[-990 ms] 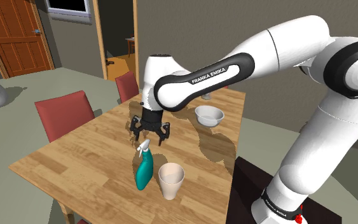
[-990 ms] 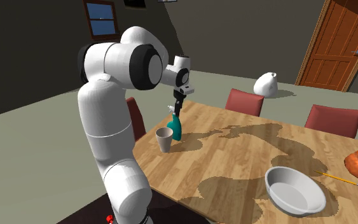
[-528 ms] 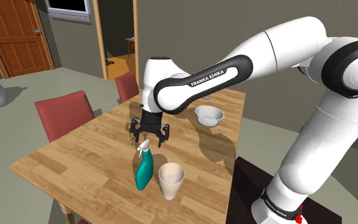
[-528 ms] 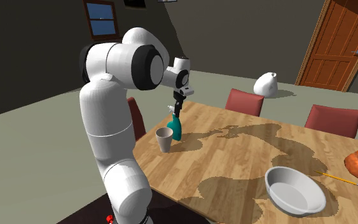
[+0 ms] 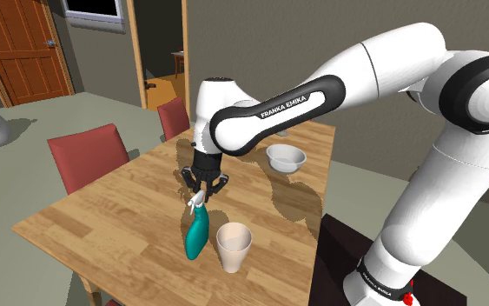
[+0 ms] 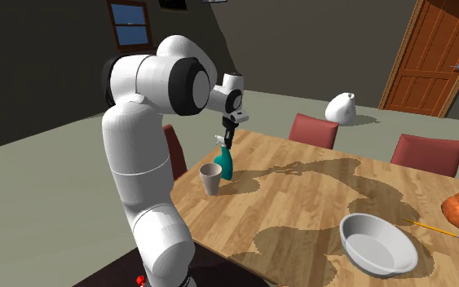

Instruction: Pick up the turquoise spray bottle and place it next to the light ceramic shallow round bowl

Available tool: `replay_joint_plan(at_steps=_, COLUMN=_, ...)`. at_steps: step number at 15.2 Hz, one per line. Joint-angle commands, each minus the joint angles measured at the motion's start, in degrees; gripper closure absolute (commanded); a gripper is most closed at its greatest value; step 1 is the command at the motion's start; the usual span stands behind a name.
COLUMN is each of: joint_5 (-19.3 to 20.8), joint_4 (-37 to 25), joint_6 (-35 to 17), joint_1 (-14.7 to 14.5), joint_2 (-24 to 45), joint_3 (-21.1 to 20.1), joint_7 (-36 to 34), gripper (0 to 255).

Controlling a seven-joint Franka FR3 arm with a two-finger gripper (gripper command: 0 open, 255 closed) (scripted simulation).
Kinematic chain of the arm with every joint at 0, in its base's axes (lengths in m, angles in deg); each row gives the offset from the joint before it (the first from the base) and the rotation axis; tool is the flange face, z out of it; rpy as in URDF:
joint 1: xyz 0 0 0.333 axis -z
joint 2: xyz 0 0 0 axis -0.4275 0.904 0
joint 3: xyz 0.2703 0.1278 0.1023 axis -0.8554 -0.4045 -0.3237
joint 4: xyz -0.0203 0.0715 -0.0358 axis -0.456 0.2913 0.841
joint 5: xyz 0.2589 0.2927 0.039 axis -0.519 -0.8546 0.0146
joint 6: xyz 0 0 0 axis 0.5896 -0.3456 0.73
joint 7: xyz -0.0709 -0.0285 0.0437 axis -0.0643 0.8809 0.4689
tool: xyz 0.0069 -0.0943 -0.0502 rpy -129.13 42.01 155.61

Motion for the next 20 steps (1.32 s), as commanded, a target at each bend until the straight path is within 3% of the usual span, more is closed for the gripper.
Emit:
replay_joint_plan(at_steps=1, joint_5=0.0, joint_4=0.0, joint_6=0.0, joint_1=0.0, joint_2=0.0, joint_3=0.0, joint_7=0.0, gripper=255)
replay_joint_plan(at_steps=20, joint_5=-2.1, joint_4=-9.0, joint_6=13.0, joint_1=0.5, joint_2=-4.6, joint_3=0.8, joint_7=0.8, gripper=255)
